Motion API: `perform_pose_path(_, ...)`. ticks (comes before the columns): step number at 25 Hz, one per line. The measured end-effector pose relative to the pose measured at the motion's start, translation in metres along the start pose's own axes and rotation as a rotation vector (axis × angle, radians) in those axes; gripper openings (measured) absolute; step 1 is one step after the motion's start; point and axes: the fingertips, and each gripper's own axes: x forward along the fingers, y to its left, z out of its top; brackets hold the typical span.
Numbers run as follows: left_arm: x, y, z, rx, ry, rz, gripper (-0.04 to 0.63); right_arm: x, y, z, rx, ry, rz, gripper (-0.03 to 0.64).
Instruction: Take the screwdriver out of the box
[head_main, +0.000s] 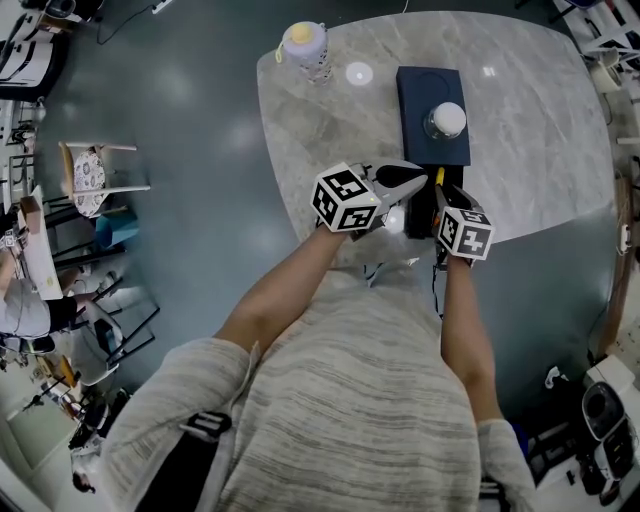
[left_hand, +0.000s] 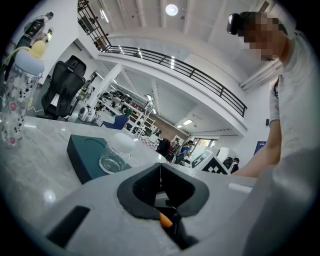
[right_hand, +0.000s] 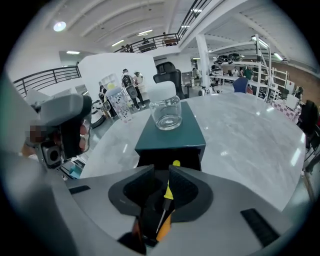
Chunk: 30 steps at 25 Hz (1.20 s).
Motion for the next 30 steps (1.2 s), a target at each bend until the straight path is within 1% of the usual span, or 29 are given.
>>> perform_pose_path(12, -0.010, 0.009, 0.000, -0.017, -0.012, 0.002, 0.017, 0.028, -0.015, -0.010, 0.016, 0.134, -0.083, 0.103)
perform_pose_path(20, -0.021, 0.016, 0.000, -0.027, -0.018, 0.013, 0.017, 0.042, -0.019, -0.020, 0.044, 0.212, -0.114, 0.123)
perform_pose_path(30, -0.028, 0.018, -0.004, -0.041, -0.016, 0.019, 0.017, 0.056, -0.023, -0.021, 0.042, 0.275, -0.147, 0.124)
